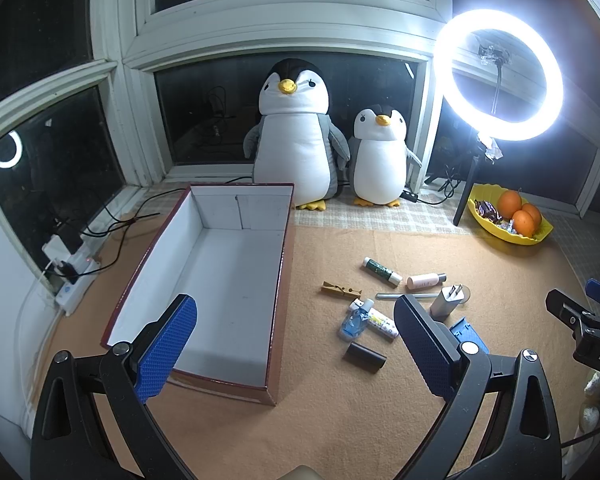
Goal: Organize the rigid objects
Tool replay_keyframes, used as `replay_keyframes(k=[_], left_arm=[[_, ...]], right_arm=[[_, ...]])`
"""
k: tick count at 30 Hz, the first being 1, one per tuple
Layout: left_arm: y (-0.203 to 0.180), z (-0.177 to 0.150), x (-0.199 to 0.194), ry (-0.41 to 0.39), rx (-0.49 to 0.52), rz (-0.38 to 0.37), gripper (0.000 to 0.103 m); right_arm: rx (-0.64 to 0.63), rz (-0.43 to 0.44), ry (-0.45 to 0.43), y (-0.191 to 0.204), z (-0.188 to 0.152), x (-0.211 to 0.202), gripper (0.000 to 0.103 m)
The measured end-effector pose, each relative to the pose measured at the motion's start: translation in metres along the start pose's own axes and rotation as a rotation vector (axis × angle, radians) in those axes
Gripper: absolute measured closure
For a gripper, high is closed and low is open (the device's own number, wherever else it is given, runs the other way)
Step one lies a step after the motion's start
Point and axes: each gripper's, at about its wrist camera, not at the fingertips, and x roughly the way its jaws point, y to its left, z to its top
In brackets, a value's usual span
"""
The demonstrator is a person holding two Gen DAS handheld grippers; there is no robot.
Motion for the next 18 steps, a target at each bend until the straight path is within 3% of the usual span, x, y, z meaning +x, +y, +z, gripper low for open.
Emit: replay_keyframes(k=[18], left_arm=[[0.0000, 0.0005, 0.0010, -0.001, 0.000, 0.001, 0.004]], right_arm=[[0.000, 0.001, 0.005, -0.0002, -0.0025, 0.0016, 0.000]])
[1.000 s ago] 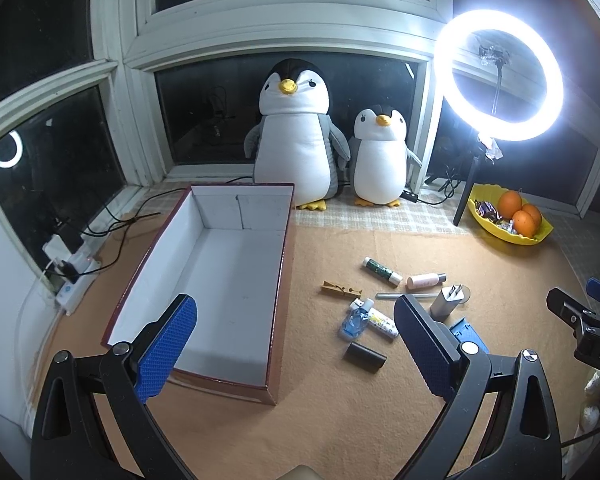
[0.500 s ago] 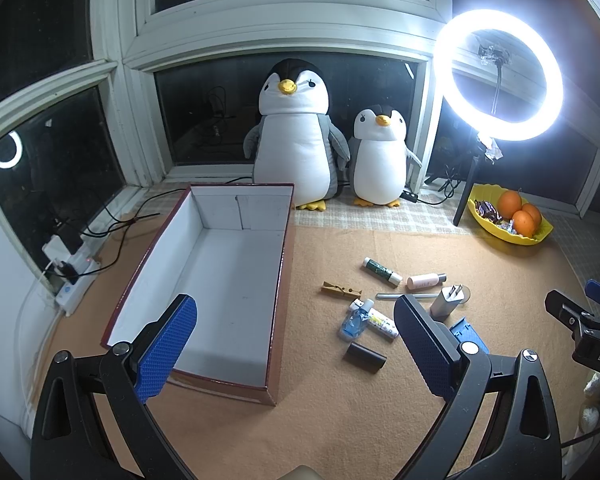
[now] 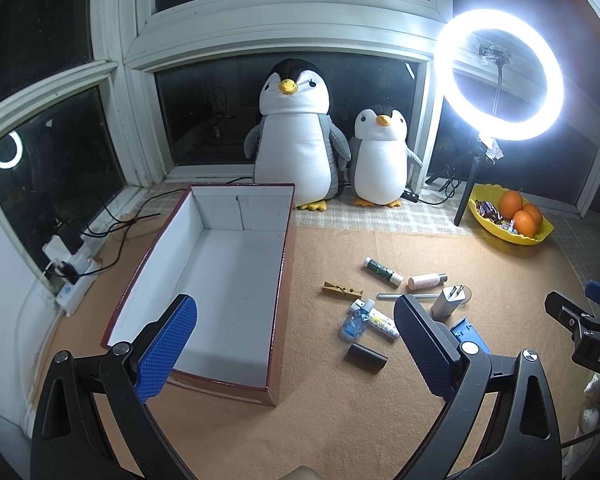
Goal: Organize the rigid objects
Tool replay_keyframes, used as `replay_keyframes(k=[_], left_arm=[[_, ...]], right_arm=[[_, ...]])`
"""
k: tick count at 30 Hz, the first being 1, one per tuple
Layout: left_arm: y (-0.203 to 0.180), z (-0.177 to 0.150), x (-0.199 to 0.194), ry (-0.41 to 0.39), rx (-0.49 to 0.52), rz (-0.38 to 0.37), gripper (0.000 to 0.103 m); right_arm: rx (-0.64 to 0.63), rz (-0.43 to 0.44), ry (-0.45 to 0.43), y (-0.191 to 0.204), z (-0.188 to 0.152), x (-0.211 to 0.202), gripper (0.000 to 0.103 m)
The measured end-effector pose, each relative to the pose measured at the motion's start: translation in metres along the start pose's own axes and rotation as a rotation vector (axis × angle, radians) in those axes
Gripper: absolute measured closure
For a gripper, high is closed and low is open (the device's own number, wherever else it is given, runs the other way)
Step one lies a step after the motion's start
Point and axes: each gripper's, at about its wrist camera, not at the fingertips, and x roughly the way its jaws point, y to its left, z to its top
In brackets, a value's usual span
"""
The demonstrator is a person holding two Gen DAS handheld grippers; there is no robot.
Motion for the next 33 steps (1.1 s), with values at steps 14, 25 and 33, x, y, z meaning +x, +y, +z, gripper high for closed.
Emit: replay_keyframes(k=[14, 25, 33], left_arm=[[0.001, -0.001, 0.004, 0.008, -0.003, -0.001, 0.004], [0.020, -0.009, 0.014, 0.050, -0.021, 0.025, 0.004], [0.058, -0.019, 0.022, 0.109, -0.049, 0.091, 0.005]], right_arm=[[0.000, -0.001, 0.016, 0.001, -0.003, 0.002, 0.000], [-0.002, 0.004, 0.057, 0.004, -0.005, 0.002, 0.000], [0.019, 0.015, 0.092, 0.007, -0.013, 0.005, 0.000]])
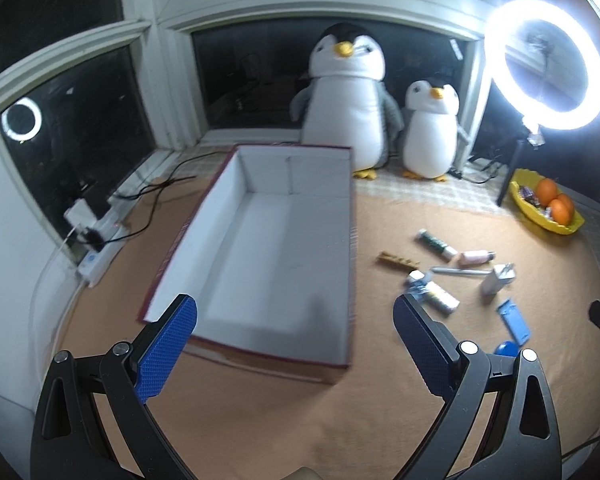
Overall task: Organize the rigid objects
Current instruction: 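Move the left tool to the box wall while the right tool approaches the blue lid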
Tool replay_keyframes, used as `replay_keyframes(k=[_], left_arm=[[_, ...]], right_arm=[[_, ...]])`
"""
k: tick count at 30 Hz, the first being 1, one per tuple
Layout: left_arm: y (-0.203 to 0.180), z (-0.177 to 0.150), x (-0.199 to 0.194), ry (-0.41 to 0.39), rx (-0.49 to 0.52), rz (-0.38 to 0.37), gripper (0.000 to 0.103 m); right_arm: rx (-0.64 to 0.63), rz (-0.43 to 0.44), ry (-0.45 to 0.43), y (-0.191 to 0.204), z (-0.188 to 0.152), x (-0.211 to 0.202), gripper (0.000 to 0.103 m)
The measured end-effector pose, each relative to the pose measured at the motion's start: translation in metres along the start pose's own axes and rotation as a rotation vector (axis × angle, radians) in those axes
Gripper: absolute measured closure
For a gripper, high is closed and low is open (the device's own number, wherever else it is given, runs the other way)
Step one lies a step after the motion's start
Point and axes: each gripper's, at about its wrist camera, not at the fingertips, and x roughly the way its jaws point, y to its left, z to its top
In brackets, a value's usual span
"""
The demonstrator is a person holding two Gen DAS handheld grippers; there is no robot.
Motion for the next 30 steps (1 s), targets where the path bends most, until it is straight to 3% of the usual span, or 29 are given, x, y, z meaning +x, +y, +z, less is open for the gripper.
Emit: replay_keyframes(k=[16, 24, 28, 30], left_arm=[[0.083, 0.002, 0.038, 0.074, -0.063, 0.104, 0.012], [0.117, 0.005, 0.064, 0.113, -0.102, 0.132, 0.026], [0.126, 0.005, 0.080, 0.131, -0.105, 0.139, 0.028], [0.127, 0.005, 0.088, 0.145, -0.104, 0.135, 0.035]], right_arm=[[0.009, 0.000, 0.035, 0.024, -0.009, 0.015, 0.000], [-0.002, -0.015, 0.049, 0.038, -0.007, 0.029, 0.000], [-0.006, -0.033, 0.065, 0.040, -0.008, 0.037, 0.000], [-0.004, -0.040, 0.076, 0.038, -0.009, 0.041, 0.000]])
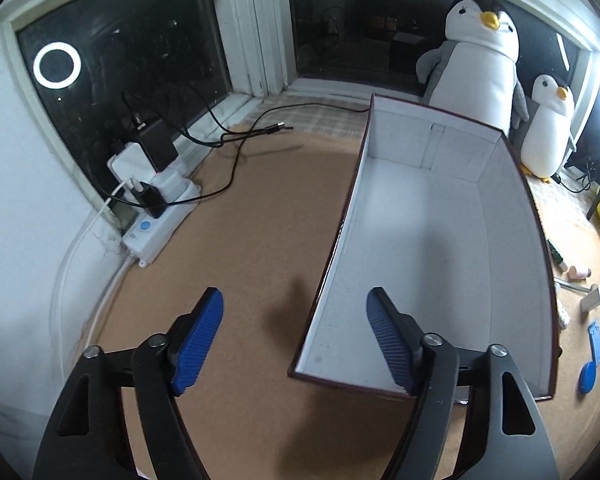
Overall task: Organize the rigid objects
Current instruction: 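Move the left tool to the box wall while the right tool approaches the blue lid, then close the right gripper on the blue round lid and lift it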
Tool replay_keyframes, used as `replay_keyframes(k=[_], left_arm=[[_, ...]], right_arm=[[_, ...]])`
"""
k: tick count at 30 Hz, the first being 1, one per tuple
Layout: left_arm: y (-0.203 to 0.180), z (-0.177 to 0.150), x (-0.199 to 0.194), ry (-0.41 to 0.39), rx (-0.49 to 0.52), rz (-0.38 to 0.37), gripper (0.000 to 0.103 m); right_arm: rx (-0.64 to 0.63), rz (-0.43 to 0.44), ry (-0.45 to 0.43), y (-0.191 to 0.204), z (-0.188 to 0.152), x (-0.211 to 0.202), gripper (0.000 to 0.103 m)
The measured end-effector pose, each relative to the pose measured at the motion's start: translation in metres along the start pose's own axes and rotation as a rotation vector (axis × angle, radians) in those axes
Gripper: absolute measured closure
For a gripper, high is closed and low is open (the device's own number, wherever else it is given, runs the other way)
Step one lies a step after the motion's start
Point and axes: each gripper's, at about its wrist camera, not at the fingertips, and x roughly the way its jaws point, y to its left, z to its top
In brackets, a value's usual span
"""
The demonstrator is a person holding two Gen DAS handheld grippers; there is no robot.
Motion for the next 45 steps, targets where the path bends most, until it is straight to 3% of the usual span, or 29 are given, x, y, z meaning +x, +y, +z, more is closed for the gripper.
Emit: replay_keyframes(k=[7, 14, 21, 26, 32, 45], left_arm=[[-0.005, 0.001, 0.022, 0.040, 0.010, -0.011, 0.042], [-0.009, 0.001, 0.035, 0.066, 0.024, -0.025, 0.058], [-0.011, -0.001, 0.042, 0.081, 0.030, -0.036, 0.070], [-0.010, -0.003, 0.048, 0.089, 0.030, -0.038, 0.076], [-0.011, -0.005, 0.052, 0.099, 0.028, -0.040, 0.077], [-0.010, -0.006, 0.053, 0.098, 0.026, -0.042, 0.079]], right_arm=[[0.009, -0.019, 0.044, -0.011, -0.009, 0.015, 0.001], [0.022, -0.034, 0.102, -0.022, -0.029, 0.034, 0.001], [0.013, -0.033, 0.156, -0.024, -0.041, 0.055, 0.014], [0.015, -0.036, 0.186, -0.024, -0.045, 0.066, 0.016], [-0.013, -0.049, 0.213, -0.018, -0.046, 0.079, 0.019], [-0.015, -0.035, 0.275, -0.017, -0.049, 0.101, 0.047]])
